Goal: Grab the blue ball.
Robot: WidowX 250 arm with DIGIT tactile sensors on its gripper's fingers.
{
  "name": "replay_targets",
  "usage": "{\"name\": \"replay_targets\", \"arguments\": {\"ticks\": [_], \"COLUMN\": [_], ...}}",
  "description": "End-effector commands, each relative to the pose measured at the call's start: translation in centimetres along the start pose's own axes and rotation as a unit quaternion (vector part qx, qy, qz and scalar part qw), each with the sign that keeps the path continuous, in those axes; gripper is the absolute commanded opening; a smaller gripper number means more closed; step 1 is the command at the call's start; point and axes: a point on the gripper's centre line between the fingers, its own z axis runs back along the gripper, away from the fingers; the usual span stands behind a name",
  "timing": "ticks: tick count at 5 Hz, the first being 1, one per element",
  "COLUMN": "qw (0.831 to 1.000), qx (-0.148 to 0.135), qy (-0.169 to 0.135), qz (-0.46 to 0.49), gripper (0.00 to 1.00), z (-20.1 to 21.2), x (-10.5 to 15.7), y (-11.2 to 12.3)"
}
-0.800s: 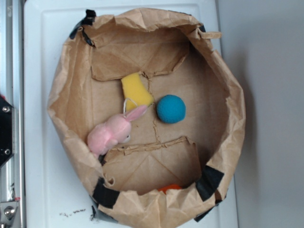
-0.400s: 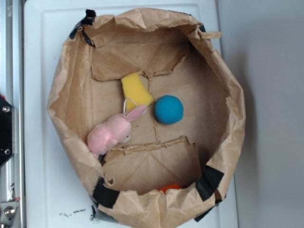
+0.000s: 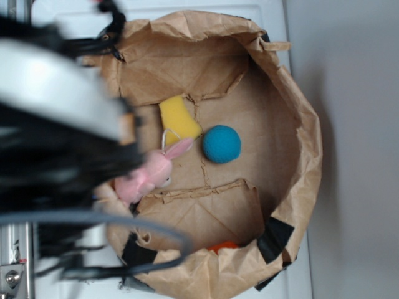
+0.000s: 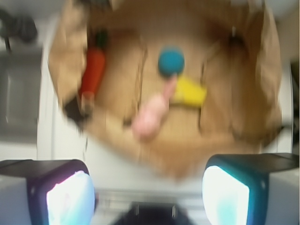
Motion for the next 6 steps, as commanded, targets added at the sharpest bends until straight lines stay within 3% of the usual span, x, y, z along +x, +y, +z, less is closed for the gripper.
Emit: {"name": "replay_targets", "arguments": {"ticks": [1, 2, 3, 4, 6], "qw": [1.0, 1.0, 0.997, 0.996, 0.995], "qx": [-0.004, -0.004, -0.049, -0.07, -0.069], "qy": [-0.024, -0.024, -0.053, -0.055, -0.069], "qz": [0.005, 0.005, -0.009, -0.006, -0.005], "gripper": [1.0, 1.0, 1.0, 1.0, 1.0], "z": [1.3, 1.3, -2.1, -3.8, -6.4], "x": [0.5, 0.5, 2.3, 3.2, 3.9], "y": [0.2, 0.2, 2.9, 4.3, 5.3]}}
